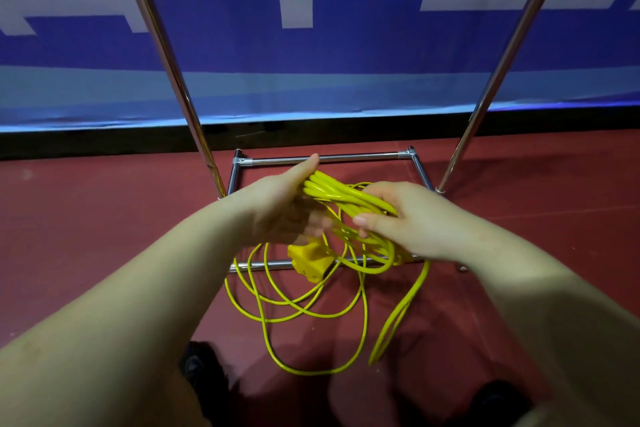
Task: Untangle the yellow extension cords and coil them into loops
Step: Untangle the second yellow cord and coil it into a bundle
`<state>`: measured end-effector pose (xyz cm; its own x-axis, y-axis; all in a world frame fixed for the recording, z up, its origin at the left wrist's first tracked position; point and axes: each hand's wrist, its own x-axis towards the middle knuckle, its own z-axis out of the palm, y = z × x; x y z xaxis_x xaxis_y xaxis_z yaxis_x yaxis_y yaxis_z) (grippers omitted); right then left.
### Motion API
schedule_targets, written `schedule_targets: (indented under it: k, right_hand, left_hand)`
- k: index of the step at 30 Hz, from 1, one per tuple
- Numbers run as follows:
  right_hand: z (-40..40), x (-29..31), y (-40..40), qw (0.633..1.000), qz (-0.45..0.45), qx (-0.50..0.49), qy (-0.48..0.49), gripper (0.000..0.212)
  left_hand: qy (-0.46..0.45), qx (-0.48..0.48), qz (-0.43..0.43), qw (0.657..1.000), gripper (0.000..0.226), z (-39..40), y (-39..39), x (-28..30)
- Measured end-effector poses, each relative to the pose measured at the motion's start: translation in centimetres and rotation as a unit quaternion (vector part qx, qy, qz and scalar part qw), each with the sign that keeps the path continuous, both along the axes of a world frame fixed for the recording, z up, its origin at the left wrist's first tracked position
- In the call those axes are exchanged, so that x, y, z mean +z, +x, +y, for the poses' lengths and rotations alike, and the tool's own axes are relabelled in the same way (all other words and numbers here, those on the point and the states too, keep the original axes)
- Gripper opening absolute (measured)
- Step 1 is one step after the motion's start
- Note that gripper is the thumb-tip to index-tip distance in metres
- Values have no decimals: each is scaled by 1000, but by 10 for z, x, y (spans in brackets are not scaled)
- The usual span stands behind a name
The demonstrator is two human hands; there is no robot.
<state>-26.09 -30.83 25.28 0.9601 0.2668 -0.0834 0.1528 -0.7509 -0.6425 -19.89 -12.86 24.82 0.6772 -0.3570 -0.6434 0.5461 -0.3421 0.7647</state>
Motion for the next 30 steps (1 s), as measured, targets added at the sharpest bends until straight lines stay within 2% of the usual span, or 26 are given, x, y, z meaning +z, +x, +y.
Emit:
schedule_targets:
  k: [2, 4, 5, 6, 7, 9, 10, 12, 13, 16, 18, 21, 24, 28, 30]
  right_hand:
    - [-1, 0, 0, 1000, 4, 7, -17, 18]
    - [-1, 1, -1, 999, 10, 17, -35, 22]
    - [0, 1, -1, 999, 14, 24, -38, 23]
    - [0, 1, -2, 999, 19, 33, -38, 23]
    - [1, 3, -2, 998, 23, 43, -36, 22]
    - [2, 7, -3, 997, 33, 64, -30, 19]
    - [2, 9, -4, 996, 38, 72, -25, 17]
    - [0, 14, -5, 996, 44, 78, -10, 14]
    - [-2, 15, -6, 996, 47, 75, 0, 14]
    - [-11, 17, -8, 997, 53, 49, 40, 12]
    - [-15, 18, -8, 995, 53, 41, 73, 12]
    - [-17, 22, -9, 992, 58, 40, 102, 12]
    - [-18, 24, -9, 989, 72, 31, 124, 13]
    - [-21, 24, -7, 988, 75, 18, 133, 18]
    - [-23, 23, -6, 989, 71, 13, 126, 27]
  left_hand:
    - [185, -66, -76, 977, 82, 9, -1, 4]
    - [354, -95, -190, 911, 79, 19, 3, 7]
    - [371, -92, -265, 885, 72, 24, 6, 6]
    - [326, -86, -325, 883, 70, 28, 7, 5]
    - [238, -91, -366, 895, 75, 30, 7, 5]
    - [78, -157, -388, 905, 81, 31, 4, 8]
    - [43, -198, -377, 904, 83, 31, 1, 8]
    - [37, -252, -351, 901, 83, 30, -1, 6]
    - [55, -263, -345, 899, 77, 30, -2, 6]
    - [108, -281, -370, 879, 41, 30, -1, 3]
    - [108, -272, -369, 882, 29, 27, -1, 2]
    - [76, -235, -340, 907, 32, 27, 2, 0]
    - [37, -220, -304, 926, 47, 26, 1, 2]
    - [-11, -231, -235, 944, 28, 22, -4, 7]
    - [-15, -227, -227, 947, 34, 18, -6, 8]
